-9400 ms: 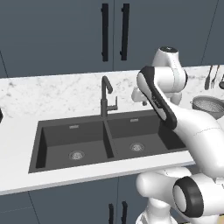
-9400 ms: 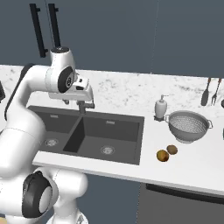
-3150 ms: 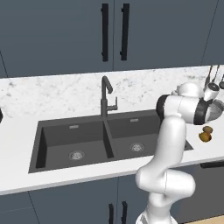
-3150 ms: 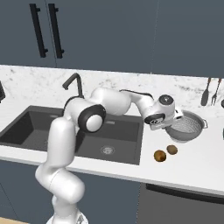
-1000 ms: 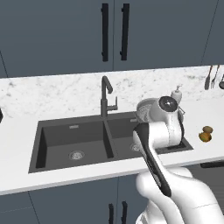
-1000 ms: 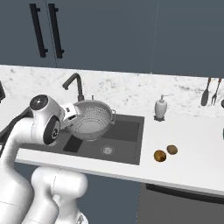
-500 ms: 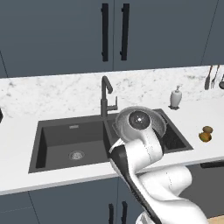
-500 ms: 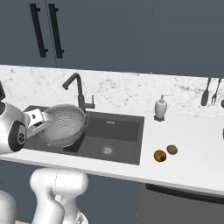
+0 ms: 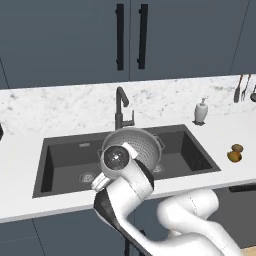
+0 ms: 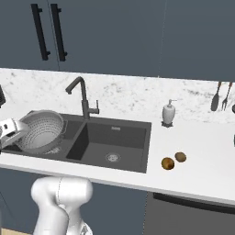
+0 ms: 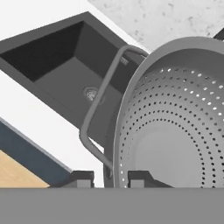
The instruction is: Put the colander in the sink, put the kiwi, pear in the colander, and turn on the sink faucet and pour water over the colander.
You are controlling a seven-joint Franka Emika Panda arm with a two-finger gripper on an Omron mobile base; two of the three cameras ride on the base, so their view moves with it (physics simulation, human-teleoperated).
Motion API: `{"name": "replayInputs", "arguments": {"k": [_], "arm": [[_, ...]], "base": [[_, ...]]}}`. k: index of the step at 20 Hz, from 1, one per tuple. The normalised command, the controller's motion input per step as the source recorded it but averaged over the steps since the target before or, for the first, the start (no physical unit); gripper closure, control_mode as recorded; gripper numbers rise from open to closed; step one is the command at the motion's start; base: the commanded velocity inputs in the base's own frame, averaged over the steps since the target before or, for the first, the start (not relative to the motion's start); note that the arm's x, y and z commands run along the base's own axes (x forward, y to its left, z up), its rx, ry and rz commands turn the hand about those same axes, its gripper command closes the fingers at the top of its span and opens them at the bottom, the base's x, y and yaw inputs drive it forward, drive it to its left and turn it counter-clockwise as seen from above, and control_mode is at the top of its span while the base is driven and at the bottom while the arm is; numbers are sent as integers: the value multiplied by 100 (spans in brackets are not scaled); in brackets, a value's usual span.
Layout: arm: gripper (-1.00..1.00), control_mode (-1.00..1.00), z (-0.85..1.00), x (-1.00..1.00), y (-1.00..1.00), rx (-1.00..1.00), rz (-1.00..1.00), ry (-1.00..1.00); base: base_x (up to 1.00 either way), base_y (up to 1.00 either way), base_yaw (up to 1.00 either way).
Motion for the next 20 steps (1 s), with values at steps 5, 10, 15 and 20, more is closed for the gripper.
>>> {"name": "replayInputs", "arguments": {"k": [5, 10, 15, 20], "arm": [[100, -100, 0, 41, 93, 0, 0, 1], [100, -100, 0, 53, 81, 0, 0, 6], [100, -100, -11, 62, 65, 0, 0, 13], [100, -100, -27, 57, 41, 0, 0, 16]], "base": [[0, 0, 0], [0, 0, 0], [0, 0, 0], [0, 0, 0]]}}
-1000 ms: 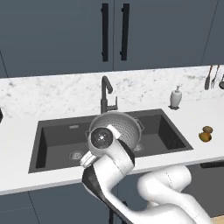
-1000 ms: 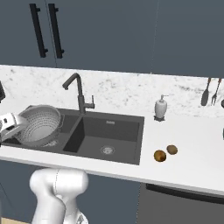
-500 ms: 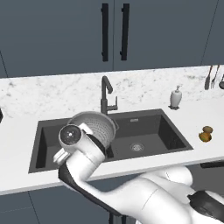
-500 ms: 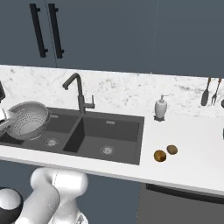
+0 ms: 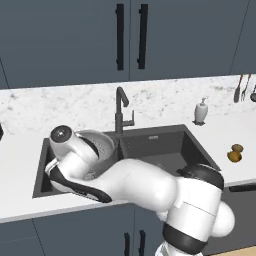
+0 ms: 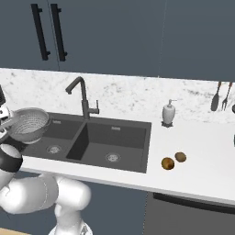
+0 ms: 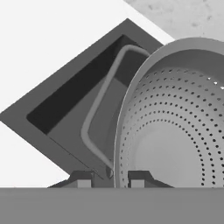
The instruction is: Put the colander in the sink, put the kiwi, pear in the colander, and turn on the sink faucet and pour water over the colander.
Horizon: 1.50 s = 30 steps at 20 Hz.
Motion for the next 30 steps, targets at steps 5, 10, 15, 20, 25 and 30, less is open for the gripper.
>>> {"name": "replayInputs", "arguments": {"k": [5, 10, 15, 20, 25, 30], "arm": [[100, -100, -36, 30, 30, -1, 0, 11], [100, -100, -36, 18, 22, -4, -1, 5], [100, -100, -39, 22, 9, -4, -4, 5], [100, -100, -42, 36, 0, -1, -4, 6], [100, -100, -34, 43, 0, 0, -2, 5], [100, -100, -33, 27, 0, 0, 0, 1]], "base": [[0, 0, 0], [0, 0, 0], [0, 0, 0], [0, 0, 0], [0, 0, 0], [0, 0, 0]]}}
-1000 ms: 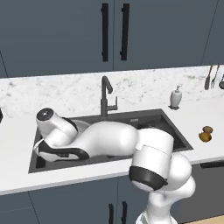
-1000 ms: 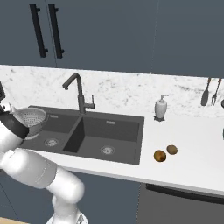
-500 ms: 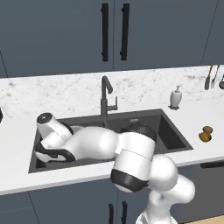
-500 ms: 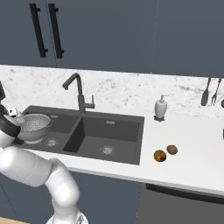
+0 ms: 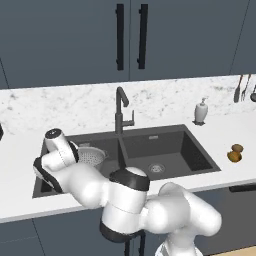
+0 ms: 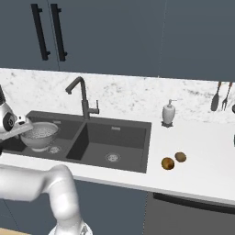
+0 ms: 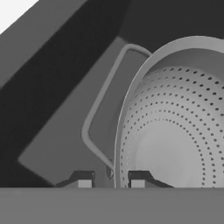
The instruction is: Put the colander in the sink, put the kiwi, pear in the colander, and turn on the sink faucet and pour water over the colander.
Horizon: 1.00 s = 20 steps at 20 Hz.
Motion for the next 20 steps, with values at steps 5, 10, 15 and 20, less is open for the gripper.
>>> {"name": "replayInputs", "arguments": {"k": [5, 10, 15, 20], "arm": [[100, -100, -46, 5, -2, -3, 0, 0], [100, -100, -36, 27, -13, -2, 1, 0], [100, -100, -25, 43, -7, 0, 1, 0], [100, -100, -22, 50, 0, 0, 3, 0]], "base": [[0, 0, 0], [0, 0, 0], [0, 0, 0], [0, 0, 0]]}}
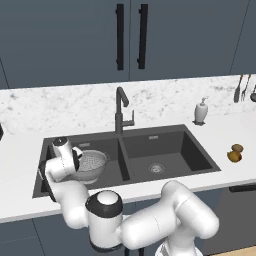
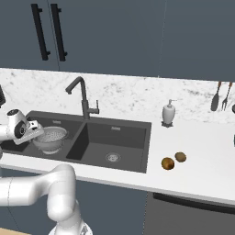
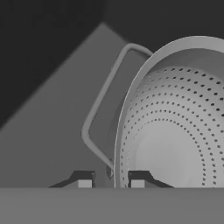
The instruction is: Put the colander in the sink, put the kiwi, pear in the colander, and turn on the sink faucet and pour water over the colander.
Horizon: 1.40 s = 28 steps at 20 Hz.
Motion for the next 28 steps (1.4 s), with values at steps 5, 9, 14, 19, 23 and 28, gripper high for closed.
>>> {"name": "replayInputs", "arguments": {"k": [5, 9, 14, 19, 23, 28], "arm": [[100, -100, -20, 35, -3, 0, 5, 0], [100, -100, -17, 10, -13, 0, 4, 0], [100, -100, -16, 6, -20, 0, 3, 0], [100, -100, 0, -7, -24, -1, 0, 0], [100, -100, 0, -1, -24, -4, 0, 0], [100, -100, 0, -9, -21, -4, 0, 0]], "base": [[0, 0, 0], [0, 0, 0], [0, 0, 0], [0, 0, 0], [0, 0, 0], [0, 0, 0]]}}
